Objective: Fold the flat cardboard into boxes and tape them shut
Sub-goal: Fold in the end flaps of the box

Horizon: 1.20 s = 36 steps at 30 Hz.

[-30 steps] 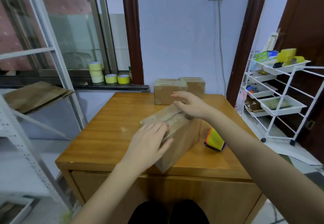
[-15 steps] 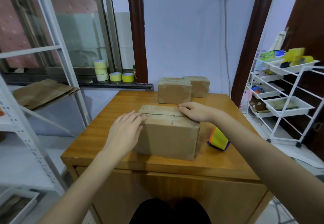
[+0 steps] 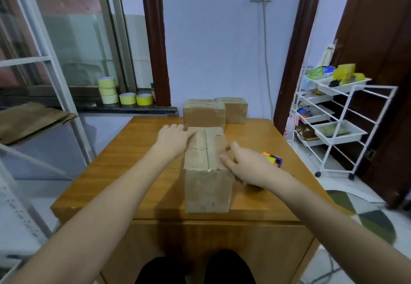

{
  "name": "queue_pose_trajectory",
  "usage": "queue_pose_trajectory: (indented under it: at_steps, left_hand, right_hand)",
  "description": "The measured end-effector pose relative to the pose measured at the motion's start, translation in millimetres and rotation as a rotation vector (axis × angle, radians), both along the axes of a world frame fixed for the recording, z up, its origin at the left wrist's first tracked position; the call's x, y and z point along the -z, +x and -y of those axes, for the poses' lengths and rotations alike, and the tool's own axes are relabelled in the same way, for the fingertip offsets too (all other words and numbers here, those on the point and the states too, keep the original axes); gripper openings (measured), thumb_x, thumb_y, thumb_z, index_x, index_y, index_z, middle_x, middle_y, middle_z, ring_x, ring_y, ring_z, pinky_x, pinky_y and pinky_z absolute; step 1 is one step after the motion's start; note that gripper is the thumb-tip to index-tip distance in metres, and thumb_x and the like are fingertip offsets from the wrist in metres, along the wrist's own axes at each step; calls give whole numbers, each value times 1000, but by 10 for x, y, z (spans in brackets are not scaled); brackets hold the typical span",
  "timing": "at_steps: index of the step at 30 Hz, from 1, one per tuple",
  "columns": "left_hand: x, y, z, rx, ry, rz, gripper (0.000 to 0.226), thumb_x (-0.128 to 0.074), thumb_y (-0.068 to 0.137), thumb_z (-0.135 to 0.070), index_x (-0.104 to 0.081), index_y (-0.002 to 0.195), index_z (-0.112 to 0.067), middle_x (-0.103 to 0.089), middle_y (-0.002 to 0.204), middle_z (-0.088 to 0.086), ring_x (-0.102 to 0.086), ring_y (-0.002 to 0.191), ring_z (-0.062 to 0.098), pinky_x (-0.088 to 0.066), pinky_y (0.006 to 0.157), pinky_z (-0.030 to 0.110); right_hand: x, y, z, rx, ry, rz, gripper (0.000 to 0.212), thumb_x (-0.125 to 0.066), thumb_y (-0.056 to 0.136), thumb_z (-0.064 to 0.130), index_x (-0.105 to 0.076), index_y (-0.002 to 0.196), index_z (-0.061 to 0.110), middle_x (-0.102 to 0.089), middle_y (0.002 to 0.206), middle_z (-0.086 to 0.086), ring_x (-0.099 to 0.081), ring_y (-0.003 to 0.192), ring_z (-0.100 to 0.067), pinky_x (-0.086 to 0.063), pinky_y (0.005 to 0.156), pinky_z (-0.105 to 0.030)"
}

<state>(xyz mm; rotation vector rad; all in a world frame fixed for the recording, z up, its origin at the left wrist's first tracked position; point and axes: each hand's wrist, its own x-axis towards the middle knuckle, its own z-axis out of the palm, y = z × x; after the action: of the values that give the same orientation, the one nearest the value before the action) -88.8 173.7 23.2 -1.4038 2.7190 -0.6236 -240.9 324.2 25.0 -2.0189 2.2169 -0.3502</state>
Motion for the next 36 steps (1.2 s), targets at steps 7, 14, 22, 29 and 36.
queue_pose_trajectory:
  at_steps: [7,14,22,29,36]
  left_hand:
    - [70,-49,16,5,60,-172,63,-29,99,-9,-5,153,-34,-31,152,10,-42,128,28,-38,96,38]
    - [120,166,-512,283,174,-671,65,-20,96,-57,-35,147,-21,-39,150,-2,-35,137,14,-29,108,32]
    - [417,226,-605,401,169,-498,57,-31,96,-53,-29,148,-30,-27,155,-10,-19,143,6,-11,111,23]
    - [230,16,-802,492,161,-589,51,-42,92,-42,-43,141,-31,-25,154,-9,-25,138,7,-19,108,30]
    - [565,-892,-1355,479,-59,-388,62,-71,74,-22,-55,130,-1,-49,139,20,-41,134,34,-26,113,43]
  right_hand:
    - [155,-9,-28,-277,-401,-225,62,-25,92,54,-60,123,14,-56,133,-7,-52,121,-27,-44,94,-39]
    - [406,-109,121,-275,-386,-96,68,-20,93,54,-56,132,12,-54,139,-4,-44,134,-22,-41,103,-34]
    - [484,-227,-13,-254,-537,-21,47,-41,93,40,-59,123,9,-56,134,-11,-57,119,-24,-51,89,-31]
    - [757,-1032,-503,-79,-609,62,27,-44,86,26,-62,102,13,-60,106,-1,-59,96,-17,-48,70,-24]
    - [1100,-1301,-631,13,-367,-14,28,-58,85,15,-62,112,18,-58,109,5,-57,94,-16,-43,65,-15]
